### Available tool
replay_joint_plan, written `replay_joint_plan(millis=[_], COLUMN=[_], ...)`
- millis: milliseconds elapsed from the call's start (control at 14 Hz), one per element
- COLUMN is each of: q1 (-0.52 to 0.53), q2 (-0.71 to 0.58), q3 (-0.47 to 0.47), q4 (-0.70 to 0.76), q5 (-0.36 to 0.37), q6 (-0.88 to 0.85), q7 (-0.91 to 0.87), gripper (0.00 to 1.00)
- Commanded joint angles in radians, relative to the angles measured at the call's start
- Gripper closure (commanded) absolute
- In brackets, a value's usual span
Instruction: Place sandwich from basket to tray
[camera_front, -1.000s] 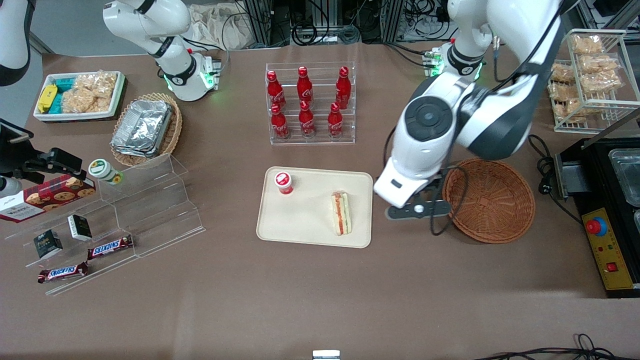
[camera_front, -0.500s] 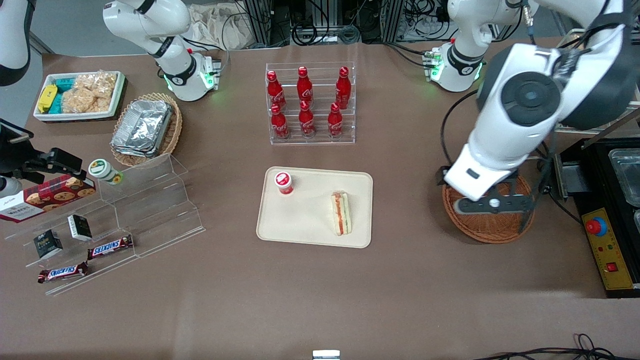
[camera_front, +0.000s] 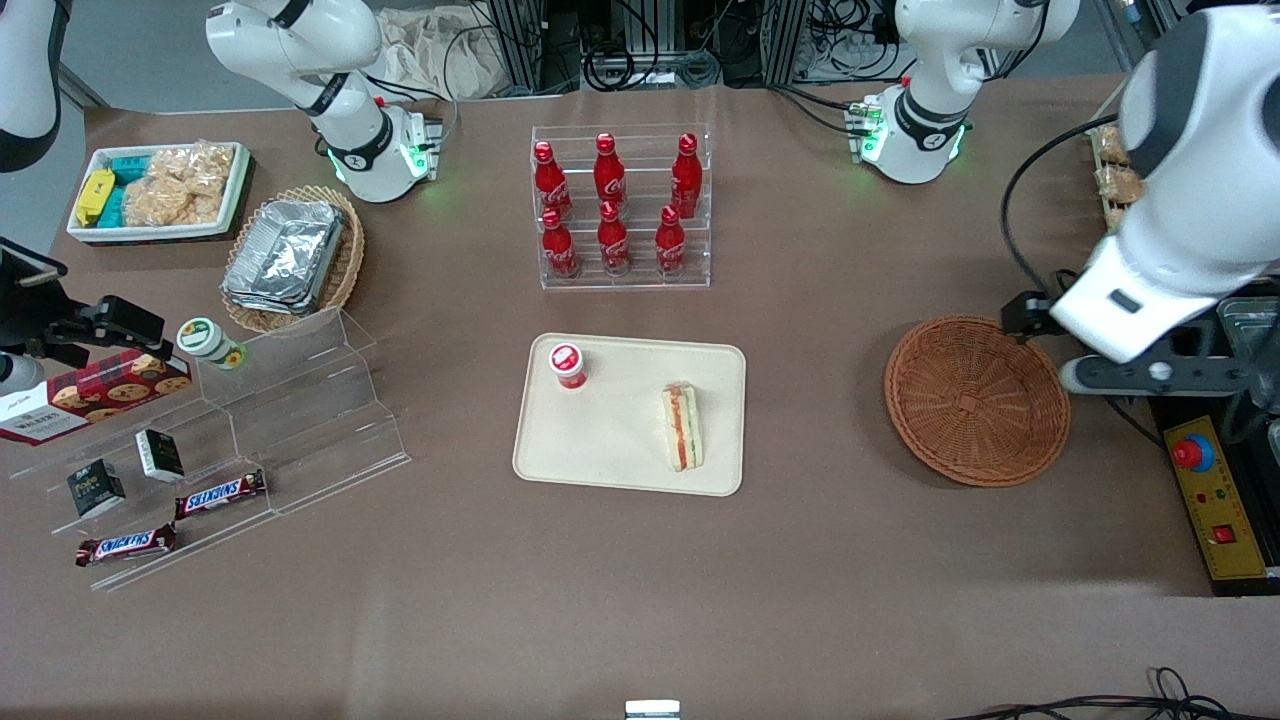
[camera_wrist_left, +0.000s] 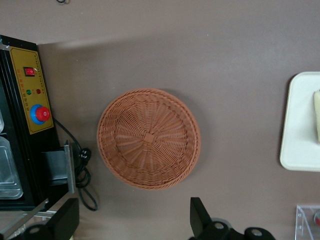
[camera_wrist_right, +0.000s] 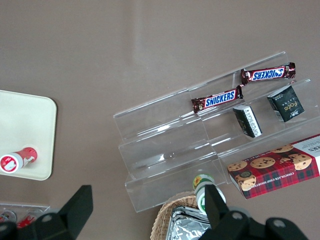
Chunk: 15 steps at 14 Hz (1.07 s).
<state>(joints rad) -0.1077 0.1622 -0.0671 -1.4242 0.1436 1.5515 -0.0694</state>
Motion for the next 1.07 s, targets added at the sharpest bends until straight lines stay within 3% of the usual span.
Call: replay_joint_plan(millis=[0, 357, 1000], q1=[-0.006, -0.006, -0.012], q2=[-0.052, -0.061, -0.065], q3=[0.084, 0.223, 0.220], q4=[-0.033, -0.027, 0.059], q5=[-0.036, -0.114, -0.116], q6=[-0.013, -0.016, -0.108], q7=[0.127, 0.214, 0.211], gripper=[0.00, 0.00, 0.00])
